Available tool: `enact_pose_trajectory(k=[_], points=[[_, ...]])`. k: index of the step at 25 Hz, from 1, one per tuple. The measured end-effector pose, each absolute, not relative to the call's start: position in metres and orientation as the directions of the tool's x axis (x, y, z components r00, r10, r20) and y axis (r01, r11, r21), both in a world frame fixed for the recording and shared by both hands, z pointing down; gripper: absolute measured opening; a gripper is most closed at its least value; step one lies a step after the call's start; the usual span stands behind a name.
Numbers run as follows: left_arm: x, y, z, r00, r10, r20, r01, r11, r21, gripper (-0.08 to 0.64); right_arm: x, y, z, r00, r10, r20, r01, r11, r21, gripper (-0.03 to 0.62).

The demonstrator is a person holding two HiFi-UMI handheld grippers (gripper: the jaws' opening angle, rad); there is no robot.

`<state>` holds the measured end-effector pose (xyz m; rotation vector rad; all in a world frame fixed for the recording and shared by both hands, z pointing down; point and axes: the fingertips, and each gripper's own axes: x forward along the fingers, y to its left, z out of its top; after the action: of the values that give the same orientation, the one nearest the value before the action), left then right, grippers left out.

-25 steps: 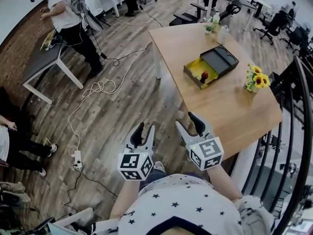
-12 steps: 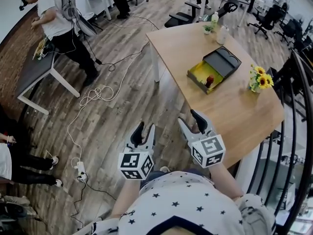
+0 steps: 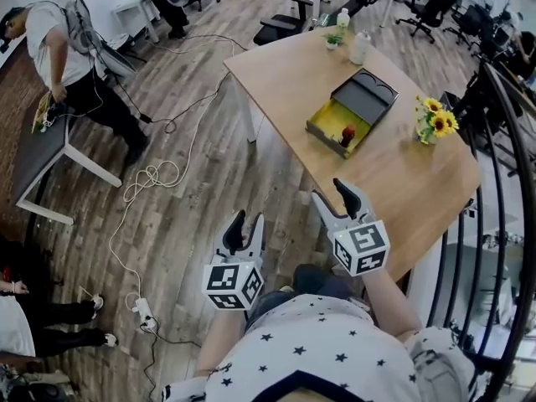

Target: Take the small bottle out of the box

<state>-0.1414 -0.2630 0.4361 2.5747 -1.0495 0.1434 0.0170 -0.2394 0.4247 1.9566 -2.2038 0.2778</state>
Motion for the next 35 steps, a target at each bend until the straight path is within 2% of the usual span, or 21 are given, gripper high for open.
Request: enact_pose_trajectory(k=[16,35], points=[[-0.034,-0.348,0.466,0.82,-0.51,0.258,-0.57,-0.764,0.303,0.143,0.159,-0.317,0.465,0.13,-0.951,0.281,-0.99,-0.138,-0.006,0.199],[0.069,-0.436,0.497,0.86,-0.369,0.352,-0.481,-0.817,0.319,0.143,0.256,-0.4,0.556,0.215,-0.866,0.452,-0.971,-0.24,0.001,0.199]])
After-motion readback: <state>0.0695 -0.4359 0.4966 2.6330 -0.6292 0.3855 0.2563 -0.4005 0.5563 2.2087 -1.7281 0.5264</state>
